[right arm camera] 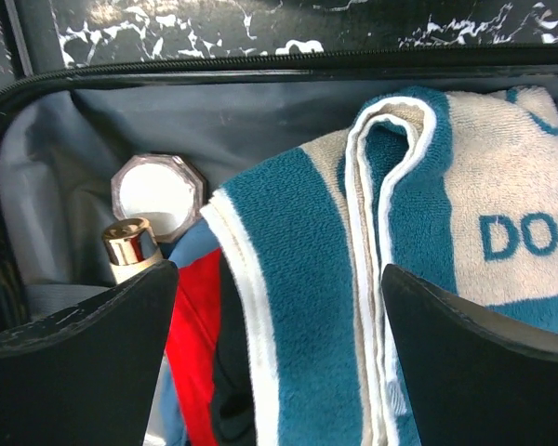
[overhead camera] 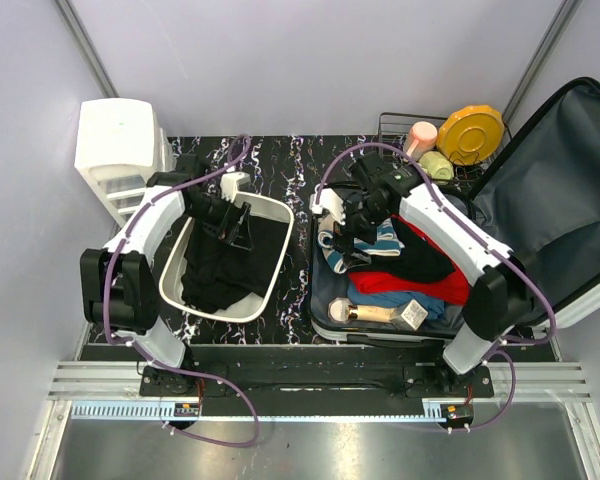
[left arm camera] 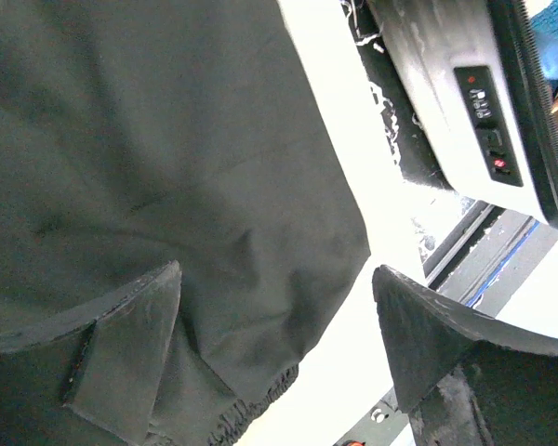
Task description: Open, take out, and arrange the luggage
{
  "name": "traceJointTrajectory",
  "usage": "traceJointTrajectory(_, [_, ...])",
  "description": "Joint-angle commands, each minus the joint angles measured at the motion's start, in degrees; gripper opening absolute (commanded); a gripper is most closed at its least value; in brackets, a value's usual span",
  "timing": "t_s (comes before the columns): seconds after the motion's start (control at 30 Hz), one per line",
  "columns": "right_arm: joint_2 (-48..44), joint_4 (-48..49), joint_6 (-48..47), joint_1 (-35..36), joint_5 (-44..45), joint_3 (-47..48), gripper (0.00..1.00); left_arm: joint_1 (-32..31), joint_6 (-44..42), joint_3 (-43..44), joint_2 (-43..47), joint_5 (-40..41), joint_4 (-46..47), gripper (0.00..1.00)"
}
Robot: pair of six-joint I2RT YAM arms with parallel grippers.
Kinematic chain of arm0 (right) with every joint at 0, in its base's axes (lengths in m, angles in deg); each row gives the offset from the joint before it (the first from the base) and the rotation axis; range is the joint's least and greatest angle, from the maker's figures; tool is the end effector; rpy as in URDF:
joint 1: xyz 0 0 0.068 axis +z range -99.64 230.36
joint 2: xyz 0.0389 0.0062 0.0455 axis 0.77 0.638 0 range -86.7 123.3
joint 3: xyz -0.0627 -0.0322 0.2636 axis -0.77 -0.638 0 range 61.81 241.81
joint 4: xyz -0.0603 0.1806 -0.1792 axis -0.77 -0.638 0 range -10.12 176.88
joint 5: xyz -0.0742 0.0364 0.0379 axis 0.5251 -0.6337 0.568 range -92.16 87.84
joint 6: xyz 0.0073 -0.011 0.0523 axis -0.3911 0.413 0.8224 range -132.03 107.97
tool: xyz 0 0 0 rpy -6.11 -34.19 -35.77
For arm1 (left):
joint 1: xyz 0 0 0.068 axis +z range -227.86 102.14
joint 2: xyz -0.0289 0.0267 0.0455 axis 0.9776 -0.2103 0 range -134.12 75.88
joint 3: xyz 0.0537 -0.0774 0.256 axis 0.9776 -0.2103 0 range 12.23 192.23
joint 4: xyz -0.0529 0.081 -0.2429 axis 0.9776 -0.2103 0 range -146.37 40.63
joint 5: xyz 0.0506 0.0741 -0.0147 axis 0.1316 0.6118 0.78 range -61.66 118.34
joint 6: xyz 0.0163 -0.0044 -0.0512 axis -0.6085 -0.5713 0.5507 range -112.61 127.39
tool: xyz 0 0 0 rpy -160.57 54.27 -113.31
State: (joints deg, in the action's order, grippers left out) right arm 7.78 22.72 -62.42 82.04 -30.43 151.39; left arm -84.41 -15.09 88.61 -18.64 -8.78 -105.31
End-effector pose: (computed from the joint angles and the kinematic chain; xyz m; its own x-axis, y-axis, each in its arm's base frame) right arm 0.2699 0.1863 0.3172 -0.0394 -0.8216 -0.5686 -0.9990 0.0433 0.0067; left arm 0.3160 -0.0579 0.2589 -0.7851 0.3969 -0.4754 0.6013 0.6727 -0.4313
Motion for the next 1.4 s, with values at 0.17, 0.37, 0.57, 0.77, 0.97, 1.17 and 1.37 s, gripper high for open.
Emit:
traceJointTrajectory(0.17, [6.59, 0.08, -7.35, 0.22, 3.48, 4.02, 0.98, 2.50, 3.49, 0.97, 4.08, -4.62, -0.49, 0.88])
traceJointTrajectory(0.37, [9.05, 0.79, -4.20, -0.22, 3.05, 6.74, 0.81, 3.29, 3.67, 0.44, 4.87, -4.80, -0.22, 0.88])
traceJointTrajectory(0.57, [11.86, -1.84, -2.43, -1.62, 0.76, 10.43, 0.45, 4.96, 3.85, 0.17, 4.78, -5.06, -0.13, 0.88])
traceJointTrajectory(0.77, [13.98, -4.22, -2.52, -2.24, 0.85, 12.46, 0.15, 6.46, 4.29, 0.35, 4.52, -5.15, -0.13, 0.88])
traceJointTrajectory(0.97, [13.81, -3.79, -2.69, -2.33, 1.90, 11.68, 0.76, 9.27, 4.46, 0.61, 4.26, -5.85, -0.13, 0.88])
traceJointTrajectory(1.17, [15.82, 0.08, -2.26, -2.24, 4.80, 9.30, 0.56, 9.80, 4.46, 0.35, 4.17, -5.77, -0.13, 0.87])
traceJointTrajectory(1.37, [17.58, 0.79, -0.24, -2.50, 5.42, 10.87, 0.44, 10.68, 5.34, -0.70, 4.78, -6.38, 0.40, 0.87])
